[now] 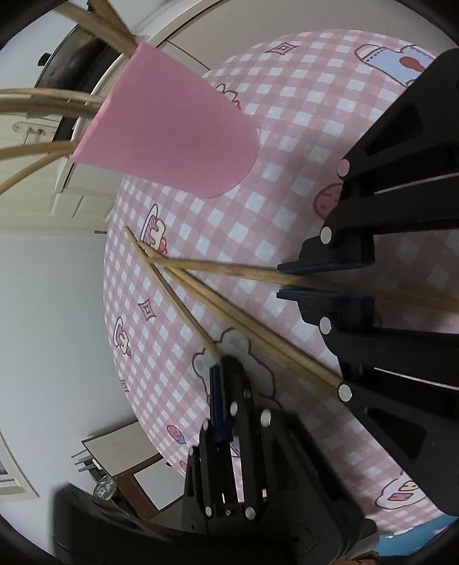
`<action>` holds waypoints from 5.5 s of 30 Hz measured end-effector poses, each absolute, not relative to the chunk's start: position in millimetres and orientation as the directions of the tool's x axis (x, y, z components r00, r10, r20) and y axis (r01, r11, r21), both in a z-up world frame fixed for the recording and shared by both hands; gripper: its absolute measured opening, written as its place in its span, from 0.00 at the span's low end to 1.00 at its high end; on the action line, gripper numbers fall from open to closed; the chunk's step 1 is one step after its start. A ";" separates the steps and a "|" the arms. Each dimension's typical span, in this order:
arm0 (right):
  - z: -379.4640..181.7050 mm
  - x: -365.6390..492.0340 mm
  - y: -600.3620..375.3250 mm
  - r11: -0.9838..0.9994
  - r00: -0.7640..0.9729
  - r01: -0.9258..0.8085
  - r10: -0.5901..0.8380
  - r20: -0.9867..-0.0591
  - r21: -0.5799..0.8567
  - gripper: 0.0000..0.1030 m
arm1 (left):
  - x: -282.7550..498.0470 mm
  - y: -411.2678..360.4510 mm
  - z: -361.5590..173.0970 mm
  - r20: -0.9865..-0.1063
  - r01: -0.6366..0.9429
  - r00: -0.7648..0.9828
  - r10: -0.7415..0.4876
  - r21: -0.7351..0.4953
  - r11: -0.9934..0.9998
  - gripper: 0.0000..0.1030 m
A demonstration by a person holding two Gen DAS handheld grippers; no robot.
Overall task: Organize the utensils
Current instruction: 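Close the left gripper on a chopstick while the right gripper closes on another, then lift both held chopsticks upright above the pink cup, then lower both chopsticks into the pink cup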
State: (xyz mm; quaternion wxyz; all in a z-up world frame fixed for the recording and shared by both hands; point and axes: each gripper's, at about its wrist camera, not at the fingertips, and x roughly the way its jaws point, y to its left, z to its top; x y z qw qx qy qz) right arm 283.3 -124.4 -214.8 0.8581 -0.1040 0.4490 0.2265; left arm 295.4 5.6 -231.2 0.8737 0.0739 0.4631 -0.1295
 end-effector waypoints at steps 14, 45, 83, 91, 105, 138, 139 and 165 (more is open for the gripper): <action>-210.4 236.1 -153.4 0.842 0.400 -0.537 0.313 -0.861 0.056 0.06 | 214.6 56.7 -224.8 -0.867 0.370 0.466 -0.174 0.013 0.929 0.05; -210.8 300.7 -111.2 0.839 0.425 -0.544 0.312 -0.850 0.036 0.18 | 324.3 22.5 -219.9 -0.866 0.331 0.469 -0.171 -0.007 0.944 0.10; -196.2 315.3 -110.1 0.844 0.464 -0.536 0.310 -0.830 0.015 0.04 | 346.7 9.6 -215.6 -0.817 0.339 0.539 -0.204 -0.012 0.941 0.05; -137.1 280.4 -118.7 0.839 0.555 -0.544 0.362 -0.749 0.003 0.04 | 300.6 27.0 -163.5 -0.743 0.332 0.605 -0.287 -0.093 0.939 0.05; -39.8 218.0 -143.4 0.857 0.706 -0.514 0.400 -0.584 -0.034 0.04 | 220.0 21.2 -65.7 -0.558 0.377 0.741 -0.374 -0.115 0.919 0.05; 68.1 287.2 -202.8 0.917 0.864 -0.394 0.347 -0.364 -0.061 0.04 | 263.4 -40.2 22.4 -0.219 0.307 0.913 -0.345 -0.189 0.933 0.05; 65.4 291.6 -203.6 0.917 0.863 -0.394 0.346 -0.369 -0.061 0.04 | 264.9 -40.7 22.1 -0.215 0.312 0.912 -0.349 -0.189 0.931 0.05; -20.9 331.1 -241.8 0.941 0.786 -0.337 0.305 -0.538 0.041 0.04 | 295.3 -59.8 -56.8 -0.367 0.325 0.860 -0.355 -0.142 0.935 0.06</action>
